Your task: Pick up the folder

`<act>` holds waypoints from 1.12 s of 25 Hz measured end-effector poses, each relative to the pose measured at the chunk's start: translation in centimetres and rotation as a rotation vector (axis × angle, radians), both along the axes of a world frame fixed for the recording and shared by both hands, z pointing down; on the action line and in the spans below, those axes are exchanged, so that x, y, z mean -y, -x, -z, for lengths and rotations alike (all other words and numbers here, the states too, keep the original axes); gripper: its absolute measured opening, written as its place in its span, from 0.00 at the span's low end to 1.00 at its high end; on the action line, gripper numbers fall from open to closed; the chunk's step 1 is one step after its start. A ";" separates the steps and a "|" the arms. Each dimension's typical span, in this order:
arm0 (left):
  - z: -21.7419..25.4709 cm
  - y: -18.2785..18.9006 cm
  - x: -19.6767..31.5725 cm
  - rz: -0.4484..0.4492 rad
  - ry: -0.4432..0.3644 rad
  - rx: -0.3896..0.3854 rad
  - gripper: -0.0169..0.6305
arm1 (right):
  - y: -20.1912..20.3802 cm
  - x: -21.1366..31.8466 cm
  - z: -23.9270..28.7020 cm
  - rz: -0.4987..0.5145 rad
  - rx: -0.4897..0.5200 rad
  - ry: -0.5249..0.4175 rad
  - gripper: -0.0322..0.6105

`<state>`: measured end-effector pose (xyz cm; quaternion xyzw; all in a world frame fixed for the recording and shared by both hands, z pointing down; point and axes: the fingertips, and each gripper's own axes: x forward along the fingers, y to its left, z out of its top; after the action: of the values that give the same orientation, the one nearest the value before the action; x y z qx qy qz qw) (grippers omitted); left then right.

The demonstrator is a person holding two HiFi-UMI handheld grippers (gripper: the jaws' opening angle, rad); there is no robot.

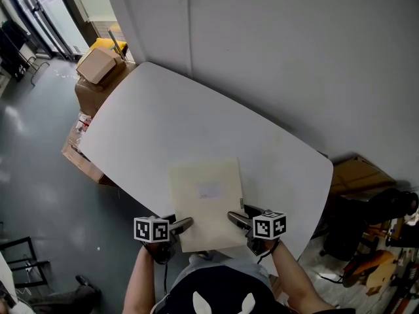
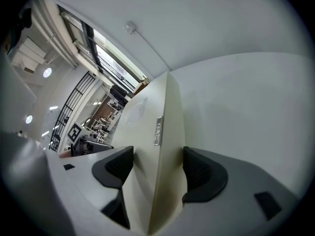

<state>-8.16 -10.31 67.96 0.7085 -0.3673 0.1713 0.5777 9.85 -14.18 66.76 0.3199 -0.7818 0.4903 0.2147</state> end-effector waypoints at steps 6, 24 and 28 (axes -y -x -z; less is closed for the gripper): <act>1.7 -0.1 1.0 -0.006 -0.086 0.013 0.50 | 0.3 0.8 1.6 0.016 -0.017 -0.095 0.52; 6.3 0.6 1.7 0.017 -0.249 0.074 0.50 | 0.8 1.3 6.7 -0.003 -0.023 -0.285 0.52; 7.3 0.9 1.4 0.018 -0.295 0.095 0.50 | 1.1 0.9 7.6 -0.004 -0.023 -0.322 0.51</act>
<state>-9.02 -11.72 60.68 0.7733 -0.4219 0.1438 0.4510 8.78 -15.07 59.19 0.3572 -0.8472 0.3554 0.1685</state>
